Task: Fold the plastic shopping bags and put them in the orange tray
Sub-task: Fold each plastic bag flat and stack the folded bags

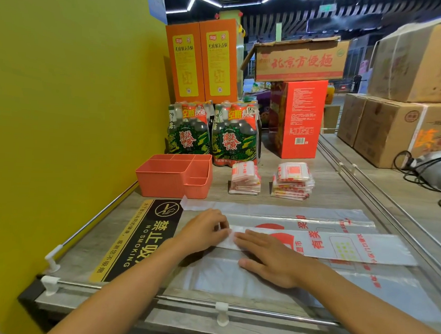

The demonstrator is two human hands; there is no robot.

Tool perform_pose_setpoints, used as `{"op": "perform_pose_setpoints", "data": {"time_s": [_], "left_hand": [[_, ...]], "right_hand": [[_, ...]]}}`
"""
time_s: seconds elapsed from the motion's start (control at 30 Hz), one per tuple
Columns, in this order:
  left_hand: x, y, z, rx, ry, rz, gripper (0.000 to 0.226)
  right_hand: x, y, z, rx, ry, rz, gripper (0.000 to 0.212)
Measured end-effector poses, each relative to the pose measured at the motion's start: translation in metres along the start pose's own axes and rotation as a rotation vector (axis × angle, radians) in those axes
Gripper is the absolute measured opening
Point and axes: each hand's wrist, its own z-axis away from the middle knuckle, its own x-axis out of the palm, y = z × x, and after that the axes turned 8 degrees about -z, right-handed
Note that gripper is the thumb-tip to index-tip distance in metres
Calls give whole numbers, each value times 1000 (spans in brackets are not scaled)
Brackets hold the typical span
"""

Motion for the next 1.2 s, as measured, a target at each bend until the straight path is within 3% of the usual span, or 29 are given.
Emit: {"op": "perform_pose_setpoints", "data": {"time_s": [0.13, 0.3, 0.47, 0.67, 0.8, 0.97, 1.07, 1.2], "left_hand": [[-13, -14, 8, -147, 85, -39, 8], [-12, -18, 27, -218, 30, 5, 16], [-11, -5, 30, -323, 44, 298, 35], [-20, 14, 29, -544, 86, 936, 46], [-12, 23, 22, -713, 60, 1178, 56], [-2, 42, 10, -799, 162, 1468, 36], [1, 54, 4, -839, 210, 1455, 30], [0, 69, 0, -760, 166, 1382, 11]], "right_hand": [[0, 0, -1, 12, -11, 8, 69], [0, -2, -1, 24, -24, 9, 70], [0, -3, 1, 31, -28, -11, 68], [-3, -6, 2, 48, -51, -41, 69], [-5, -5, 5, 59, -39, -85, 71], [-4, 1, 5, 55, -5, -84, 73], [-2, 2, 4, 55, 2, -82, 75], [-4, 2, 6, 59, 7, -99, 76]]}}
